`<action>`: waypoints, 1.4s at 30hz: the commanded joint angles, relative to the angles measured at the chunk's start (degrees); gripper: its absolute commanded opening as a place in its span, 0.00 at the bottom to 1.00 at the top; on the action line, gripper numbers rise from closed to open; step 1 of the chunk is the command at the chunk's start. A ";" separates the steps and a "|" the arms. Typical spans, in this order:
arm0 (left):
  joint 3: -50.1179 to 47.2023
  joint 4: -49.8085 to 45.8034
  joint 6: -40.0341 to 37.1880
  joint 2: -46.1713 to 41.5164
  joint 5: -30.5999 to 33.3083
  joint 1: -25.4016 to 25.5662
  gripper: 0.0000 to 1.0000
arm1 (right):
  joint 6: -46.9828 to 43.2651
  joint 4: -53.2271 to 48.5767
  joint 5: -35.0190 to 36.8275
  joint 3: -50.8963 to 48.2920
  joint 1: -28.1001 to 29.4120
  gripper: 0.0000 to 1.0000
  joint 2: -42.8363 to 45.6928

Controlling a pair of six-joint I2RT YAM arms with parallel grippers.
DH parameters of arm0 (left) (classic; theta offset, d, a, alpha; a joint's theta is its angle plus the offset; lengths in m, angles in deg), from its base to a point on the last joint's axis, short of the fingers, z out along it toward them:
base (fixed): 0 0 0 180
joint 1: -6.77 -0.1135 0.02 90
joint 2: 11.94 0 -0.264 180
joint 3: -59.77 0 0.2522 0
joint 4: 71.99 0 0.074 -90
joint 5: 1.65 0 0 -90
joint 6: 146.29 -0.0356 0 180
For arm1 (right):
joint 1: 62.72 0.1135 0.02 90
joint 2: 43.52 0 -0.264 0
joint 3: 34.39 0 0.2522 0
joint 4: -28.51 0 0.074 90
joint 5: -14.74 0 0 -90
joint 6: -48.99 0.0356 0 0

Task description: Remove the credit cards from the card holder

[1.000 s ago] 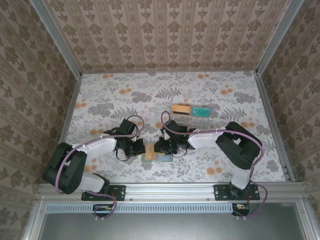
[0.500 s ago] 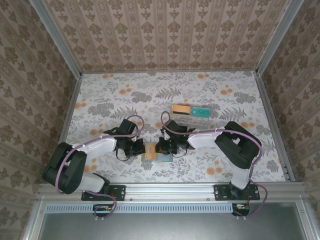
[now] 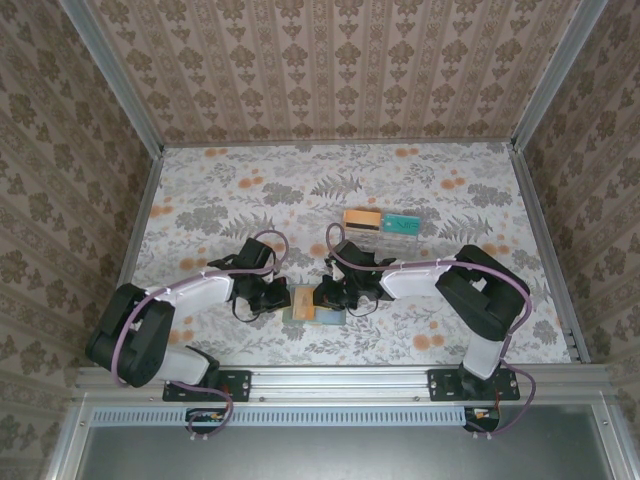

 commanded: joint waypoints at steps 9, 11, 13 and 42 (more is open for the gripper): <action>-0.27 -2.52 -0.12 1.90 1.64 0.31 0.00 | 0.93 2.72 -1.19 0.62 0.06 0.20 -2.91; -0.27 -2.54 -0.10 1.86 1.62 0.31 0.00 | 0.98 2.69 -1.12 0.48 0.02 0.13 -2.93; -0.27 -2.63 -0.10 1.89 1.72 0.31 0.00 | 0.90 2.44 -0.81 0.39 0.10 0.03 -2.60; 3.31 -5.74 -1.10 0.57 1.79 -0.31 0.00 | -10.61 -19.47 0.41 -2.63 -6.36 0.00 17.88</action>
